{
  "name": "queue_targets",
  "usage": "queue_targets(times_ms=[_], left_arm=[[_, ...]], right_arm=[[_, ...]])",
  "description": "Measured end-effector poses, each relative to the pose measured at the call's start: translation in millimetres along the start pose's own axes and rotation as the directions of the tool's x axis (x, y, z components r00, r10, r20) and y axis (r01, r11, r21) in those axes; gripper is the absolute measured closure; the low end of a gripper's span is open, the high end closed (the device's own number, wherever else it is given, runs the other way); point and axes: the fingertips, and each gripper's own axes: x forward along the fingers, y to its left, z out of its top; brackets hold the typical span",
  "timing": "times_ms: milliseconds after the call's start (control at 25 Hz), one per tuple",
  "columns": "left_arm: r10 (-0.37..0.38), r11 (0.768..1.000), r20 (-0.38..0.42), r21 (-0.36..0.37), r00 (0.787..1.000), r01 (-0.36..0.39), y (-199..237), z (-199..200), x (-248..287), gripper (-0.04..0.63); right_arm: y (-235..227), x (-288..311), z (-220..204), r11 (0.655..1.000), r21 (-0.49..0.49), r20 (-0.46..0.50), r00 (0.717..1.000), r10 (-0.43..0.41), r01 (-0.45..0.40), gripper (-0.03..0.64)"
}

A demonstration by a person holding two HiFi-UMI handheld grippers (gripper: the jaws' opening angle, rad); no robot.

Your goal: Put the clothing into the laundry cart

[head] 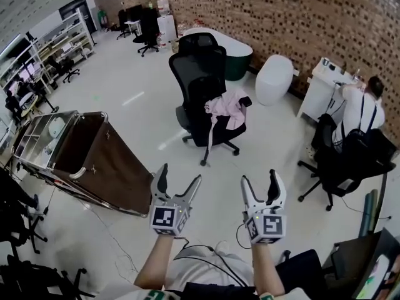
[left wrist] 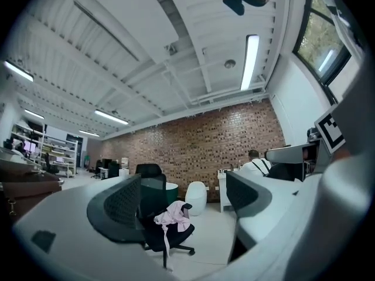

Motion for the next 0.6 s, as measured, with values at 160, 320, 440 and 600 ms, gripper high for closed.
queue_targets(times_ms=[160, 320, 440, 600], left_arm=[[0.000, 1.000, -0.009, -0.008, 1.000, 0.000, -7.5, -1.9, 27.9, 0.163], [-0.052, 0.998, -0.006, 0.023, 0.999, 0.052, -28.8, -7.7, 58.9, 0.163], [-0.075, 0.995, -0.005, 0.059, 0.997, 0.075, -30.2, -19.9, 84.0, 0.163], [-0.082, 0.995, -0.015, 0.049, 0.997, 0.083, -14.5, -34.0, 121.6, 0.163]], right_arm=[[-13.7, 7.5, -9.5, 0.999, -0.016, -0.007, 1.000, 0.031, -0.031, 0.227], [-34.9, 15.9, -24.5, 1.000, -0.003, -0.023, 1.000, 0.006, -0.006, 0.227], [-45.6, 39.7, -39.0, 1.000, 0.002, -0.047, 0.999, -0.002, 0.002, 0.227], [-53.4, 87.9, -50.6, 1.000, -0.011, -0.064, 0.998, 0.007, -0.007, 0.227]])
